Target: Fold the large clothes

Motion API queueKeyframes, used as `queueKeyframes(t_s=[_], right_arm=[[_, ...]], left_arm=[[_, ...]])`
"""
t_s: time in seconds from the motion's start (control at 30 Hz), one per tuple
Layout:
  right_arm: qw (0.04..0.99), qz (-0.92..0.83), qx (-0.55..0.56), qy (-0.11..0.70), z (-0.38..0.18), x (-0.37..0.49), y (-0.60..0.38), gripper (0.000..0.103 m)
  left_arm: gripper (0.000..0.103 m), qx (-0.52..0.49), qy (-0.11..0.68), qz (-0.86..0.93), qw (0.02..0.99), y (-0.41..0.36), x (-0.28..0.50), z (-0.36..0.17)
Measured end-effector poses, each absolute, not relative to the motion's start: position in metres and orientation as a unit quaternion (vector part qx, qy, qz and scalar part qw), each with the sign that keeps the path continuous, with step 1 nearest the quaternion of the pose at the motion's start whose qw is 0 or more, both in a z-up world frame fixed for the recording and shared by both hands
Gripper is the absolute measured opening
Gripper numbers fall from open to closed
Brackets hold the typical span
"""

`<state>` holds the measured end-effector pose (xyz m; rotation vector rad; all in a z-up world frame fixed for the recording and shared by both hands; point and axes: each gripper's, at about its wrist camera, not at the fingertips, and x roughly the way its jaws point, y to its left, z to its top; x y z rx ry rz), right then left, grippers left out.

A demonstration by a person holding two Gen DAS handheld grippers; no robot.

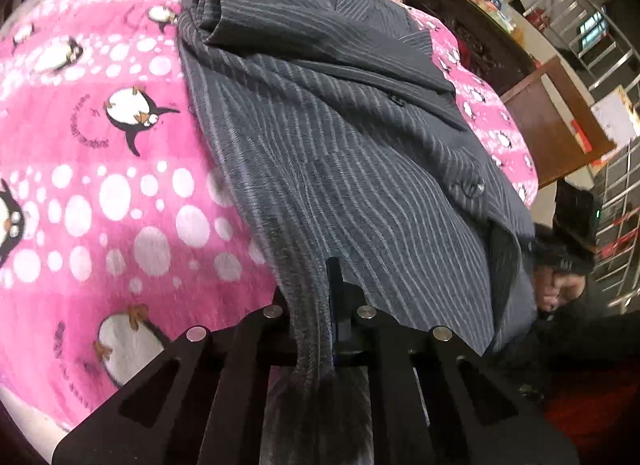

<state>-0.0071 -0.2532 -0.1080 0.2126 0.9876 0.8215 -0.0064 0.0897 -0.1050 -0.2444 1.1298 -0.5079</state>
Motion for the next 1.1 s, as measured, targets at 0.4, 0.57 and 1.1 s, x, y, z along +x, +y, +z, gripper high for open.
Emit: queueKeyframes(t_s=[0.4,0.57,1.1], right_arm=[[0.802,0.454,0.138,0.363,-0.038,-0.074,-0.279,0.007],[0.814,0.443,0.155,0.342,-0.010,-0.089,-0.309,0.007],[0.812,0.322,0.302,0.382,-0.009,0.181,-0.327,0.007]], left_arm=[[0.004,-0.173,0.461,-0.296,0.819,0.128,-0.090,-0.059],[0.004,-0.216,0.421,-0.336,0.815,0.137,-0.114,-0.033],[0.005,-0.310,0.395,-0.175,0.847,0.150,0.147,-0.001]])
